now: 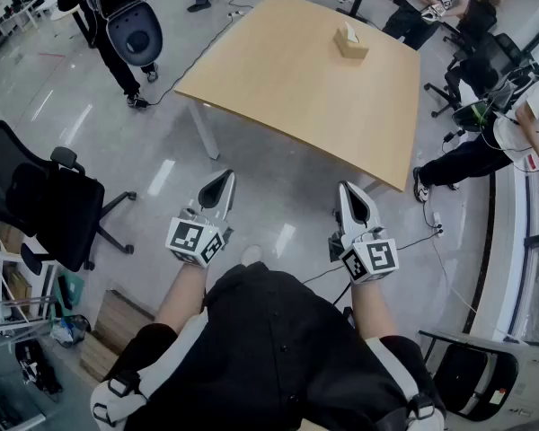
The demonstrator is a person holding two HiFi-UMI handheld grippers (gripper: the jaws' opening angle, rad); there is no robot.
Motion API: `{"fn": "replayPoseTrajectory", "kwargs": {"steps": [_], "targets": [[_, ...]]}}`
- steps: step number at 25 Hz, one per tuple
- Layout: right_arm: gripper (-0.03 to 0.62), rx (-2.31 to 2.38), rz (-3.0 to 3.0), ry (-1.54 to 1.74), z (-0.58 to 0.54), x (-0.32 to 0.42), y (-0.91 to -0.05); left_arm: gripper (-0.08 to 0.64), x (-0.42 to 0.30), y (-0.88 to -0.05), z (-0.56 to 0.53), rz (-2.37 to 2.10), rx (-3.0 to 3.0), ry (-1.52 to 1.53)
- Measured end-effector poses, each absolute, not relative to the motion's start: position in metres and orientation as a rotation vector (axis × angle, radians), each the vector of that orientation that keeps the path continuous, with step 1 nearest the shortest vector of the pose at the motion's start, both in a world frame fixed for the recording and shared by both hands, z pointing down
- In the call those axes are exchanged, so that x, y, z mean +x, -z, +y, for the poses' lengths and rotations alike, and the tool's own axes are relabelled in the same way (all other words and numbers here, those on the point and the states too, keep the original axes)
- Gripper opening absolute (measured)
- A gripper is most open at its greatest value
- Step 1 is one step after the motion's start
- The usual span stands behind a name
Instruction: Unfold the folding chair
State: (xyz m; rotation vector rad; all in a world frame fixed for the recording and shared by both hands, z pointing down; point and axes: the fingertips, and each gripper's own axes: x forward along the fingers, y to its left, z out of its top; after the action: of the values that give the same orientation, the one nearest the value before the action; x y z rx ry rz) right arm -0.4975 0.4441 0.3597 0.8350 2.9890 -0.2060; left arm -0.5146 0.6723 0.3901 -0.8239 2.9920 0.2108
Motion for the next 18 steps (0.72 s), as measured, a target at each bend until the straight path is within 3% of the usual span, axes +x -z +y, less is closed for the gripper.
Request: {"fn": "replayPoseTrajectory", "kwargs": {"steps": [18], "targets": [[0.005, 0.849, 2.971, 0.26, 0.438, -0.5, -0.361, -0.002, -0.519, -0.388, 0.658, 2.979, -0.879, -0.214]]}}
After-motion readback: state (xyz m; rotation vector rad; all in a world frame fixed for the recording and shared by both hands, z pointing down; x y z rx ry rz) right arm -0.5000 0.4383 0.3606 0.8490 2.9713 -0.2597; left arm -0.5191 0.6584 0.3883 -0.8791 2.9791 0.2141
